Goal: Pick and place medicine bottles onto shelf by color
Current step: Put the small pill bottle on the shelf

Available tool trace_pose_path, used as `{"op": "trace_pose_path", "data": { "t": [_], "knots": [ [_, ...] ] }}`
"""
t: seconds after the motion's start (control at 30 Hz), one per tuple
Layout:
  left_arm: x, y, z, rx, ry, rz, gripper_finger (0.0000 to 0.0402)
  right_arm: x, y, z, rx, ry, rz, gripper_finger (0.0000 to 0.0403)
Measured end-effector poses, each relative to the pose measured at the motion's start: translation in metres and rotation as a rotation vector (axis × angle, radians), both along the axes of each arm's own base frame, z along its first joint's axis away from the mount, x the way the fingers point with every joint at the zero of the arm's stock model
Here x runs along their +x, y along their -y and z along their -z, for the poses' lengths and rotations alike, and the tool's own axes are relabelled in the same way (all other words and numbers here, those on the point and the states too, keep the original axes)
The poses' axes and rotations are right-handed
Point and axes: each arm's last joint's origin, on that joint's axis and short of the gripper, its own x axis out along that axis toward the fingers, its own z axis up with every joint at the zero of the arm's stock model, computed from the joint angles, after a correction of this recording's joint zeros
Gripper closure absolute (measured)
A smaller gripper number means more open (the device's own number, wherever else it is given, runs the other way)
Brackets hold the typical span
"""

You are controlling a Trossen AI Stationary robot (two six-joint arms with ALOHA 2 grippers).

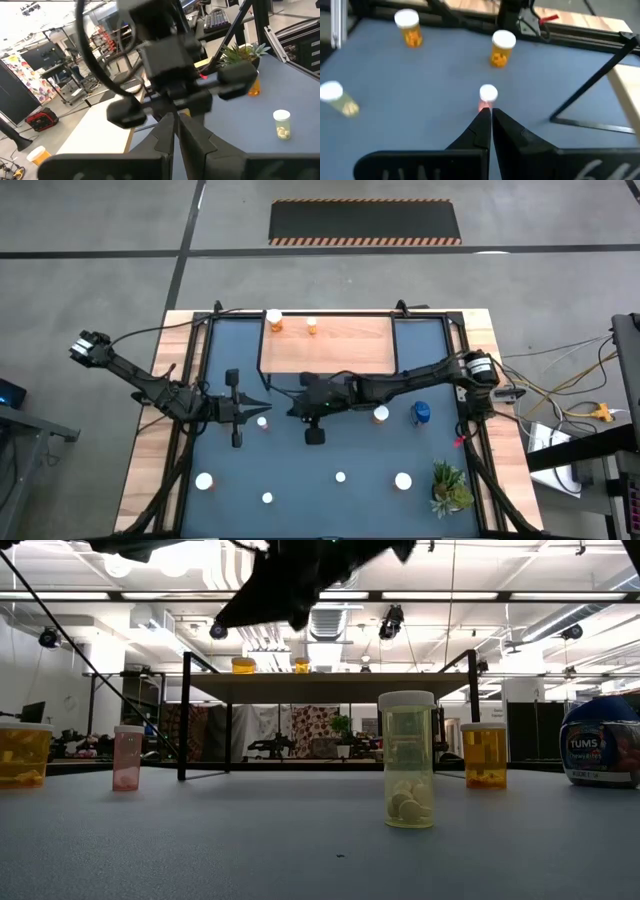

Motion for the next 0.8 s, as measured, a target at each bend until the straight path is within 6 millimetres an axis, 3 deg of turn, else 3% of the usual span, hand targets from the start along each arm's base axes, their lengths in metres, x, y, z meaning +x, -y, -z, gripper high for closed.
{"op": "trace_pose_path", "data": {
  "t": [0.2, 0.37, 0.63, 0.8],
  "knots": [
    [-0.002, -0.001, -0.002, -0.007, 0.014, 0.001, 0.0393, -0.002, 0.000, 0.016, 0.064, 0.141, 0.024, 0.0394],
    [-0.005, -0.003, -0.005, -0.014, 0.031, 0.001, 0.0393, -0.001, 0.000, 0.017, 0.069, 0.184, 0.023, 0.0394],
    [-0.009, -0.005, -0.009, -0.027, 0.056, 0.001, 0.0393, 0.023, -0.007, 0.031, 0.044, 0.186, 0.009, 0.0391],
    [-0.011, -0.006, -0.010, -0.029, 0.059, 0.002, 0.0393, 0.041, -0.010, 0.038, 0.023, 0.171, 0.001, 0.0353]
  ]
}}
